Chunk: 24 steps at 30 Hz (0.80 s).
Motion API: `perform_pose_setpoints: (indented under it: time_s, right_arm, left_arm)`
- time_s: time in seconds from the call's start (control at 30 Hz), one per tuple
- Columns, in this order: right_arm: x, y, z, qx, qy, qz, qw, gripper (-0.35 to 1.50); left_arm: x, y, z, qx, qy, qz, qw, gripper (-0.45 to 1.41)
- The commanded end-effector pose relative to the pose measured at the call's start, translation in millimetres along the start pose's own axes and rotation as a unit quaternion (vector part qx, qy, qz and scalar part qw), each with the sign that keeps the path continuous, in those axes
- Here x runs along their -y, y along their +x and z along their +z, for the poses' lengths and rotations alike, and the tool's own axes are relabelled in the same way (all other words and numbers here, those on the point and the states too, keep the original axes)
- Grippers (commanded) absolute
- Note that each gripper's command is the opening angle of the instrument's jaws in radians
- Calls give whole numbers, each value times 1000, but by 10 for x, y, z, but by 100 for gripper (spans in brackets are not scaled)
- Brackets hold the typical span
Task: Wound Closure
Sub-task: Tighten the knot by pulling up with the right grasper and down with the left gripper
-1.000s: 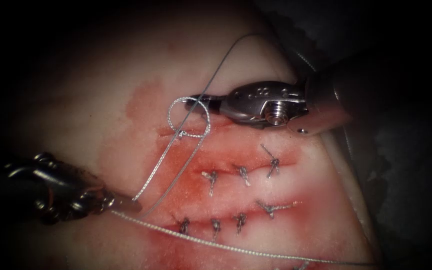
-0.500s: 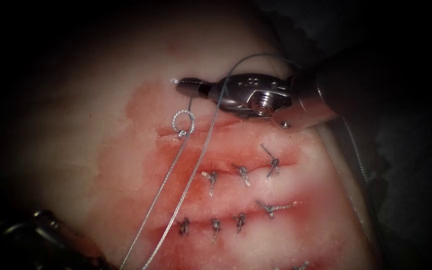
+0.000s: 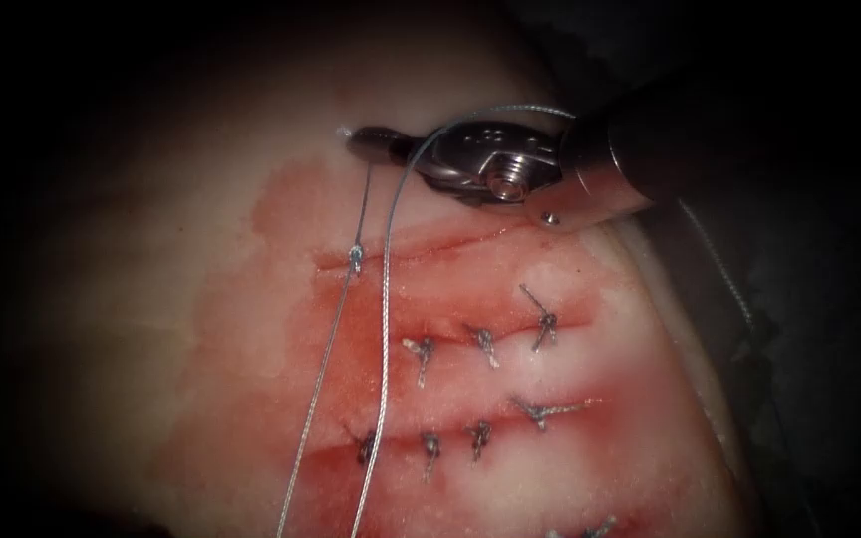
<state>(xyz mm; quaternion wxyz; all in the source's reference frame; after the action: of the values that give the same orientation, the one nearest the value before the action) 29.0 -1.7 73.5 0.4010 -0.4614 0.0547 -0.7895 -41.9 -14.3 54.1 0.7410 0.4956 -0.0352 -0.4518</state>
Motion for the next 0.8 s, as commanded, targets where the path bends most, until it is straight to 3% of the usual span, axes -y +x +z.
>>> perform_pose_setpoints:
  time_s: [0.03,0.33,0.8]
  right_arm:
    - [3,3,12,3,3,0,1000,-35]
    - [12,8,13,4,6,-7,1000,-35]
    - [24,7,9,6,19,-13,1000,-35]
  left_arm:
    - [0,-7,11,-9,9,0,1000,-45]
    - [8,-10,44,-39,87,30,995,-45]
    - [20,-2,59,-69,82,42,993,-45]
